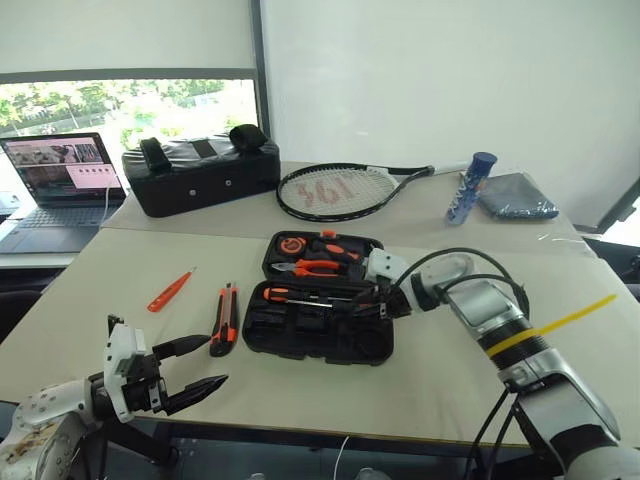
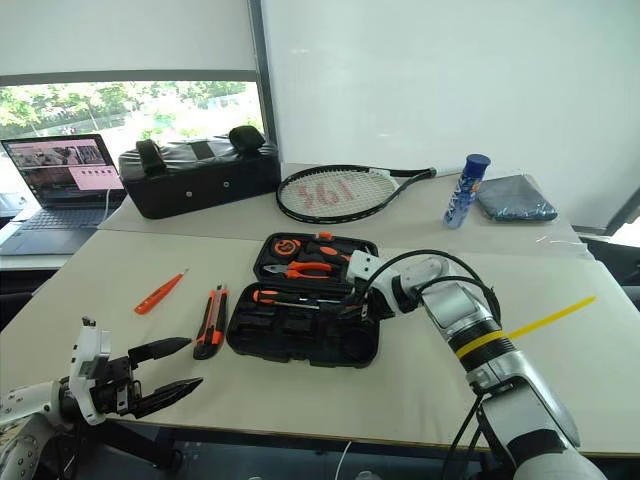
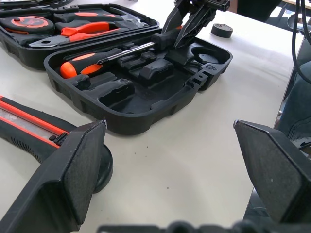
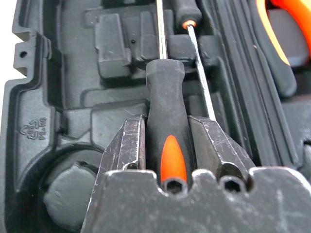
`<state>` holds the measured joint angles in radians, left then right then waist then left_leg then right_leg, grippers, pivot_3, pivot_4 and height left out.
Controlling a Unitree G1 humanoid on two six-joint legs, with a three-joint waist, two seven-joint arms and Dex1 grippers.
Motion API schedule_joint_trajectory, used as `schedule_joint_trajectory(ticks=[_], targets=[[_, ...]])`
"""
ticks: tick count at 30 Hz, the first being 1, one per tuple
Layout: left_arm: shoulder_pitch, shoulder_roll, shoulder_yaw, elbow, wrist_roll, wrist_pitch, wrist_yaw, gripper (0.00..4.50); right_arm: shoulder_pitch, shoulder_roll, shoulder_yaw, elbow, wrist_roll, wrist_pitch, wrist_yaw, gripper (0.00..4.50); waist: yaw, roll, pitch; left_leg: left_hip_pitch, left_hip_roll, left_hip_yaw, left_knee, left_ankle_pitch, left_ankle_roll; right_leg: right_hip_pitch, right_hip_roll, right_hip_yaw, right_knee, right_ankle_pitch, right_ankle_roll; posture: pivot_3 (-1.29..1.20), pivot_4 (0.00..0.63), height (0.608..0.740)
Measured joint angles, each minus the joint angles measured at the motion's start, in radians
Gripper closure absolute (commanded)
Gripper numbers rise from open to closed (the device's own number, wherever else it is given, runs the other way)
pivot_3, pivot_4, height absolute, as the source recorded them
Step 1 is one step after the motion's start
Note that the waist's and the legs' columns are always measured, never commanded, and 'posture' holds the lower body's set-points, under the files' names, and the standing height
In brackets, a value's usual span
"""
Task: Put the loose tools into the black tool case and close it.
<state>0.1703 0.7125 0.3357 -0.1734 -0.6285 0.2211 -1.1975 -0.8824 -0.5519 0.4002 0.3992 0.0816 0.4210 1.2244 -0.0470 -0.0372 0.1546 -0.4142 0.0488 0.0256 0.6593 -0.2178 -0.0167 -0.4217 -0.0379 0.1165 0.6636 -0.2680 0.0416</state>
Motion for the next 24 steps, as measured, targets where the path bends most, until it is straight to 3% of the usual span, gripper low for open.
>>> schedule_joint_trajectory(ticks=[23,24], targets=[[-0.016,0.005,0.001,0.012,0.001,-0.003,0.0,0.0,-0.025,0.02,0.014,0.014,-0.1,0.011,0.042,3.47,0.0,0.0,0.0,0.001,0.0,0.0,0.0,0.0,0.0,0.001,0.0,0.0,0.0,0.0,0.0,0.0,0.15,0.74],[-0.016,0.005,0.001,0.014,0.002,-0.003,0.0,0.0,-0.028,0.023,0.013,0.019,-0.099,0.005,0.046,2.46,0.0,0.0,0.0,0.001,0.0,0.0,0.0,0.0,0.0,0.0,0.0,0.0,0.0,0.0,0.0,0.0,0.15,0.74]])
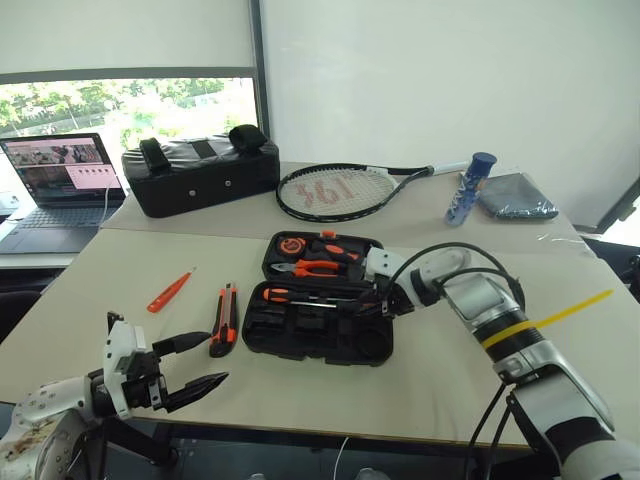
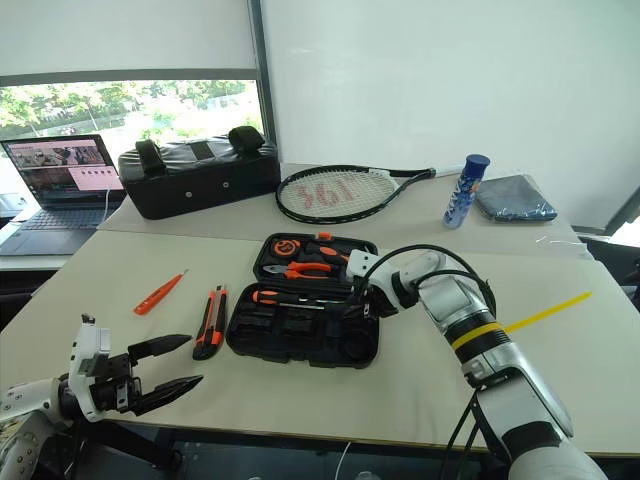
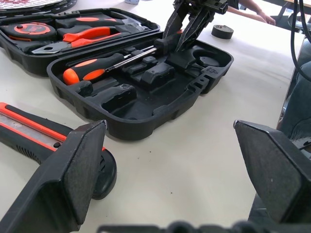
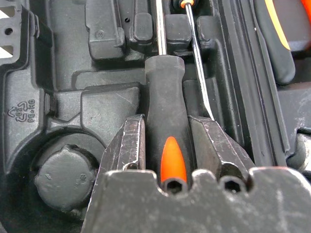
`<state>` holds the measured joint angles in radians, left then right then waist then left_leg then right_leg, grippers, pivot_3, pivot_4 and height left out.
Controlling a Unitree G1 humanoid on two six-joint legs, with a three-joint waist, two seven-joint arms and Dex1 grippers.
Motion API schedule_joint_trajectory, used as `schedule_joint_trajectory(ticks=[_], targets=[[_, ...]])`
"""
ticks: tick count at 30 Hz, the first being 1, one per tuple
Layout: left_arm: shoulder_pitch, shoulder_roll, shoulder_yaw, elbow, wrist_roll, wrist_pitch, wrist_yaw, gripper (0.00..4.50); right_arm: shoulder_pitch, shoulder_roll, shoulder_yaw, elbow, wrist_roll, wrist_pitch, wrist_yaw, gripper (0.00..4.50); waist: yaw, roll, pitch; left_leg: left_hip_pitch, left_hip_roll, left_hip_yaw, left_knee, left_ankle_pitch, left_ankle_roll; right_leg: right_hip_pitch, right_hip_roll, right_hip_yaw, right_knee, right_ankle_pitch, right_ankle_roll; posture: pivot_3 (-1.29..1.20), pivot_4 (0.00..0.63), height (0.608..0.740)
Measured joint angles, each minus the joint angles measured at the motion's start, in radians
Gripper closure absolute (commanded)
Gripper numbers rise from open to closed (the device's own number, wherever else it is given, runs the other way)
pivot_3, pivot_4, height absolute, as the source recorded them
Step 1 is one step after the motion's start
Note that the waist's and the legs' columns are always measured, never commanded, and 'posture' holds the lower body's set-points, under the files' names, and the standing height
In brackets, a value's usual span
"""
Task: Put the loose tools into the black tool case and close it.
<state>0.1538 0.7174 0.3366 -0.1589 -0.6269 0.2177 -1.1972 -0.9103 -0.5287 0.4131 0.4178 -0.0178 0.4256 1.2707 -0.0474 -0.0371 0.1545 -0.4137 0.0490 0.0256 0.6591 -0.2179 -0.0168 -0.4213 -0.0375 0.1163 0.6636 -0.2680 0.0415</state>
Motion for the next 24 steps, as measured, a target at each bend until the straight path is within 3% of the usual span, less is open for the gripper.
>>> schedule_joint_trajectory(ticks=[5,13,16,24], targets=[[-0.007,0.0,0.0,0.002,0.002,-0.002,0.0,0.0,-0.006,0.015,-0.037,0.018,0.045,-0.012,0.061,0.94,-0.004,0.0,0.0,0.0,0.0,0.0,0.0,0.0,0.0,0.0,0.001,0.0,0.0,0.0,0.0,0.0,0.15,0.74],[-0.02,0.001,0.0,0.013,0.006,-0.003,0.001,0.0,-0.006,-0.008,-0.109,0.006,0.161,-0.021,0.18,0.94,-0.011,0.0,0.0,-0.001,0.0,0.0,0.0,0.0,0.0,0.0,0.0,0.0,0.0,0.0,0.0,0.0,0.15,0.74],[-0.024,0.001,0.0,0.019,0.011,-0.003,0.002,0.0,0.003,-0.023,-0.131,-0.022,0.182,-0.031,0.189,1.54,-0.014,0.0,0.0,-0.001,0.0,0.0,0.0,0.0,0.0,0.0,0.001,0.0,0.0,0.0,0.0,0.0,0.15,0.74],[-0.046,0.001,-0.002,0.02,0.023,-0.004,0.006,0.0,0.099,0.048,-0.146,-0.064,0.141,-0.095,0.002,4.3,-0.025,0.001,0.0,-0.001,0.0,-0.001,0.0,0.0,0.0,-0.001,0.001,0.001,0.001,0.0,0.0,0.0,0.15,0.74]])
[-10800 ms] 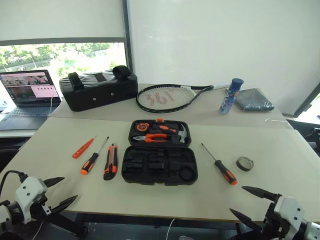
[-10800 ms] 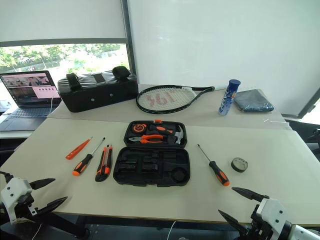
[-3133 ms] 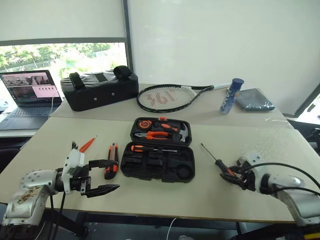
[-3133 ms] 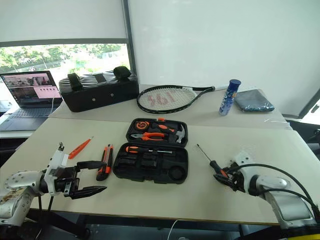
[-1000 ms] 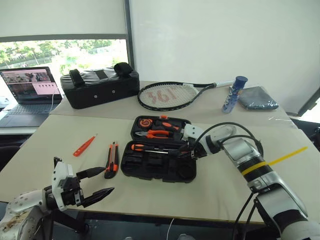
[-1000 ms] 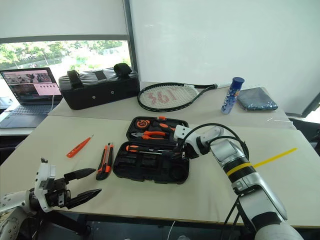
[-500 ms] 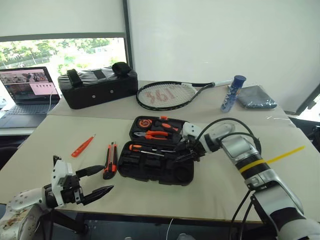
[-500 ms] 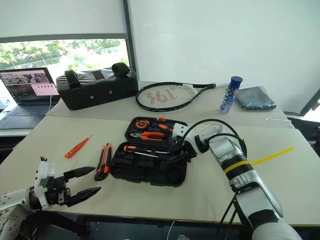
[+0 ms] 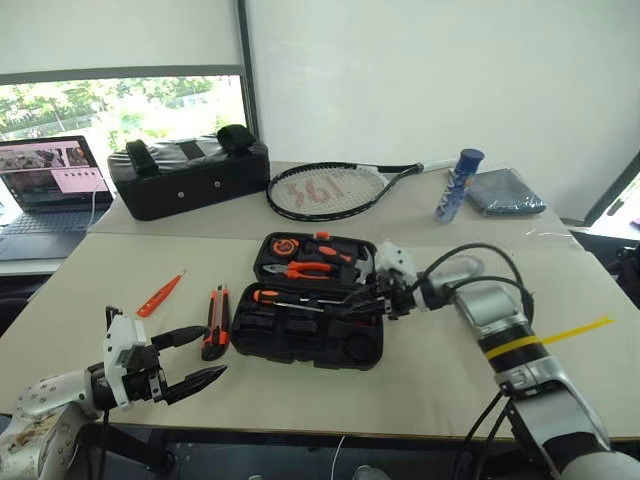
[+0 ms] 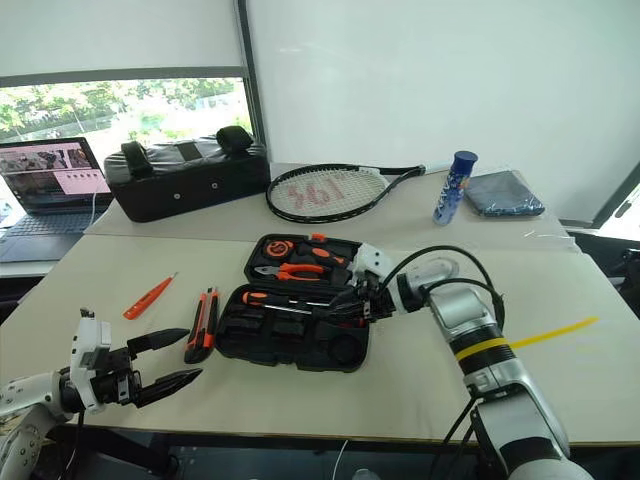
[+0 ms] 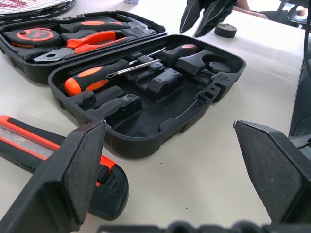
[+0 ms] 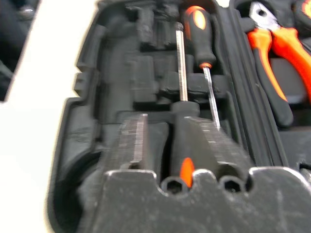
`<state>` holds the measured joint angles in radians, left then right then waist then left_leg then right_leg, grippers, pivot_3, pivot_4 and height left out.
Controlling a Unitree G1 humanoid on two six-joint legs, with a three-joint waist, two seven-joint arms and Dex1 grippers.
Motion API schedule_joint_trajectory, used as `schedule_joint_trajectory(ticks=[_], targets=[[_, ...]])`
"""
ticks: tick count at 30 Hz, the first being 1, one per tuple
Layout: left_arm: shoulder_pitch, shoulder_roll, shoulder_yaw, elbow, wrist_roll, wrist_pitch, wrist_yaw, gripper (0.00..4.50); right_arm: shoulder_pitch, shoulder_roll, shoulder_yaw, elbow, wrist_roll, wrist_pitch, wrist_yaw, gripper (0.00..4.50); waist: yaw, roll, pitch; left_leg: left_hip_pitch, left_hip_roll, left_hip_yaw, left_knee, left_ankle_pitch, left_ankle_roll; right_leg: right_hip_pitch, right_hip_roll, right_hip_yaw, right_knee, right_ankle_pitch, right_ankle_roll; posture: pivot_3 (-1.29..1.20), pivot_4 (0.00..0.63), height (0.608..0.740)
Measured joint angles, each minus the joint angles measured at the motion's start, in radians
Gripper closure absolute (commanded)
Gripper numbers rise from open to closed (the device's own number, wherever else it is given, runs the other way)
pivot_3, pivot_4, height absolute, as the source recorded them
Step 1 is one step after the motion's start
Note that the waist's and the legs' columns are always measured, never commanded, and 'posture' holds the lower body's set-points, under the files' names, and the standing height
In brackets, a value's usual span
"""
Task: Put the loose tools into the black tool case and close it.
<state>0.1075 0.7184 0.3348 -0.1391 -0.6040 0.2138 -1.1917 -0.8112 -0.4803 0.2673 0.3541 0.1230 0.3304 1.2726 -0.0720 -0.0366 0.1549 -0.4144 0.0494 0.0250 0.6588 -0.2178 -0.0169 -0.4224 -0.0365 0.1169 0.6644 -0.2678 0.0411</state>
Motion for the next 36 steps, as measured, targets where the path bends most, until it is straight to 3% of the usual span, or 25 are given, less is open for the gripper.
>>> schedule_joint_trajectory(ticks=[21,27,30,36], targets=[[-0.027,0.0,-0.005,0.015,0.013,0.005,0.002,0.0,-0.01,0.067,0.069,0.059,-0.102,-0.012,-0.104,4.42,-0.003,0.0,0.0,0.008,0.0,0.0,0.0,0.0,0.0,0.007,0.001,0.0,0.0,0.0,-0.001,0.0,0.15,0.74],[0.004,0.0,0.01,0.014,0.014,0.007,0.026,0.0,0.036,0.074,0.032,0.009,-0.058,-0.031,-0.102,4.42,-0.003,0.0,0.0,0.008,0.001,0.0,0.0,0.0,0.0,0.007,0.001,0.0,0.0,0.0,-0.001,0.0,0.15,0.74],[0.049,0.001,0.072,0.025,0.014,0.005,0.044,0.0,0.094,0.056,-0.049,-0.086,0.048,-0.04,-0.067,3.75,0.001,0.0,0.0,0.0,0.001,0.0,0.0,0.0,0.0,0.0,0.001,0.0,0.0,0.0,-0.001,0.0,0.15,0.74],[0.183,0.008,0.271,0.145,0.016,-0.016,0.087,0.0,0.322,-0.024,-0.311,-0.327,0.272,-0.132,-0.013,1.64,0.004,-0.001,0.0,0.0,0.001,-0.002,-0.003,0.0,0.0,0.001,-0.001,-0.003,-0.005,0.0,0.0,0.0,0.15,0.74]])
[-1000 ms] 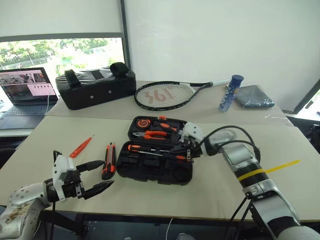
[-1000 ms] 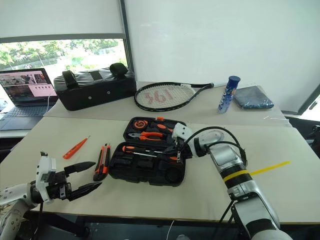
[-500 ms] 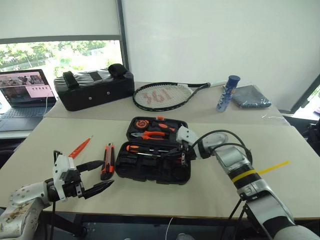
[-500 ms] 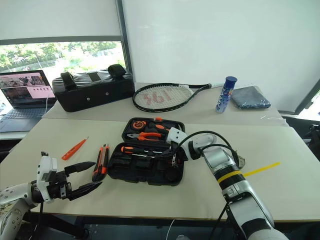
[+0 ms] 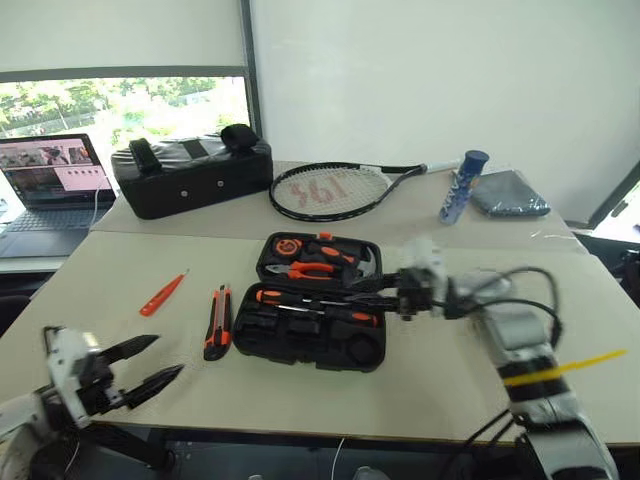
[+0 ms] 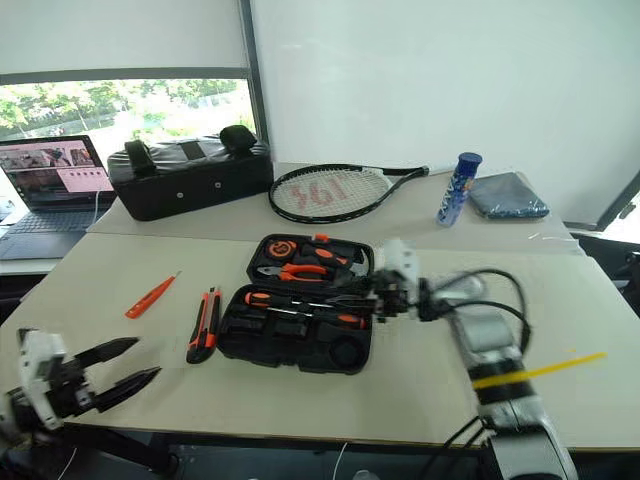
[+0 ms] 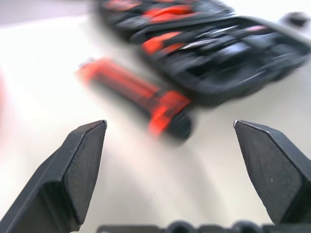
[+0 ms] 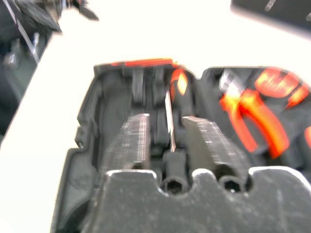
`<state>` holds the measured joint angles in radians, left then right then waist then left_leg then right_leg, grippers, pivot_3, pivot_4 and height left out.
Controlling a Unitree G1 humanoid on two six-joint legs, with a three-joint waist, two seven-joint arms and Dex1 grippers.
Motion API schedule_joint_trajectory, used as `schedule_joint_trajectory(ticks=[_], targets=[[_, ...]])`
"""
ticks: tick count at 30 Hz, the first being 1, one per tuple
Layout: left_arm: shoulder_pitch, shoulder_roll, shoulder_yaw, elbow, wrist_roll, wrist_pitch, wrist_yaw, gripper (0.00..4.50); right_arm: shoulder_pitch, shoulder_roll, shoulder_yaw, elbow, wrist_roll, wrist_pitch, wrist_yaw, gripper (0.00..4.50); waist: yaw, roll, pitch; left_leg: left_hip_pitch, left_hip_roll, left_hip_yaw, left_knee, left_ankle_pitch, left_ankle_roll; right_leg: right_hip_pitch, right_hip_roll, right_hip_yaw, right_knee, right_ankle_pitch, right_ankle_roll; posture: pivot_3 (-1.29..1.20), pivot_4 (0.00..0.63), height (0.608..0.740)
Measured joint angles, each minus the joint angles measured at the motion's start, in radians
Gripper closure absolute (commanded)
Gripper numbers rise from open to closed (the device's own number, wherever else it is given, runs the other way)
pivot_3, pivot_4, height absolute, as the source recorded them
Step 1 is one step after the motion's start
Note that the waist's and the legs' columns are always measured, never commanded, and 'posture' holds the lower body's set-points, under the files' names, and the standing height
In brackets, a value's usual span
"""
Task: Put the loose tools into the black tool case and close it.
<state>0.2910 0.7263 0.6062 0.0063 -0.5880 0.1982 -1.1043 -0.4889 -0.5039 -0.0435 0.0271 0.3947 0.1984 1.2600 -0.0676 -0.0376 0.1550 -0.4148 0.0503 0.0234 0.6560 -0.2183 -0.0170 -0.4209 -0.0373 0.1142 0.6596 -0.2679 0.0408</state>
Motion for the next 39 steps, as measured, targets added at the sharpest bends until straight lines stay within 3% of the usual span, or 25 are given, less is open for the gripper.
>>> schedule_joint_trajectory(ticks=[4,8,13,18,22,29,35,39], targets=[[0.048,0.001,0.101,0.089,0.009,-0.003,0.055,0.0,0.233,-0.007,-0.105,-0.055,0.056,-0.13,0.017,0.28,0.005,0.0,0.0,0.001,-0.001,0.001,0.0,0.0,0.0,0.001,-0.001,0.0,0.001,0.0,0.0,0.0,0.15,0.74],[0.06,0.003,0.156,0.131,0.01,0.009,0.11,0.0,0.414,0.005,-0.187,-0.083,0.104,-0.23,0.022,0.13,0.002,-0.001,0.001,0.005,-0.001,0.003,0.001,0.001,-0.001,0.003,-0.001,0.001,0.002,-0.003,0.005,0.0,0.15,0.74],[-0.002,0.015,0.15,0.136,-0.001,0.084,0.151,0.0,0.525,0.022,-0.209,-0.135,0.134,-0.293,0.008,0.13,0.0,-0.002,0.001,0.01,0.0,0.003,0.001,0.001,-0.001,0.005,0.0,0.001,0.004,-0.005,0.006,0.0,0.15,0.74],[-0.193,0.126,0.02,0.161,0.008,0.233,0.178,0.0,0.524,0.045,-0.203,-0.228,0.14,-0.322,-0.073,0.13,0.001,-0.002,0.001,0.01,0.0,0.003,0.001,0.001,-0.001,0.005,0.0,0.002,0.004,-0.005,0.006,0.0,0.15,0.74],[-0.498,0.207,-0.193,0.262,0.085,0.355,0.199,0.0,0.5,0.05,-0.182,-0.312,0.163,-0.311,-0.139,0.13,0.011,-0.003,0.001,0.008,-0.001,0.002,0.001,0.001,-0.001,0.005,0.001,0.002,0.004,-0.004,0.005,0.0,0.15,0.74],[-0.931,0.183,-0.469,0.665,0.315,0.292,0.214,0.0,0.508,0.057,-0.148,-0.346,0.174,-0.298,-0.203,0.13,0.017,-0.003,0.001,0.002,-0.001,0.001,0.0,0.001,-0.002,-0.001,0.003,0.004,0.004,-0.001,0.0,0.0,0.15,0.74],[-1.081,0.149,-0.59,0.942,0.448,0.204,0.135,0.0,0.553,0.059,-0.131,-0.36,0.173,-0.3,-0.236,0.13,0.024,-0.003,0.001,0.001,-0.001,0.001,0.001,0.001,-0.002,-0.001,0.004,0.003,0.004,-0.001,0.0,0.0,0.15,0.74],[-1.156,0.131,-0.61,1.054,0.498,0.155,0.123,1.13,0.566,0.06,-0.118,-0.39,0.173,-0.3,-0.252,0.0,0.026,-0.003,0.001,0.001,-0.001,0.0,0.003,0.001,-0.002,0.0,0.004,0.003,0.005,-0.001,0.001,0.0,0.15,0.74]])
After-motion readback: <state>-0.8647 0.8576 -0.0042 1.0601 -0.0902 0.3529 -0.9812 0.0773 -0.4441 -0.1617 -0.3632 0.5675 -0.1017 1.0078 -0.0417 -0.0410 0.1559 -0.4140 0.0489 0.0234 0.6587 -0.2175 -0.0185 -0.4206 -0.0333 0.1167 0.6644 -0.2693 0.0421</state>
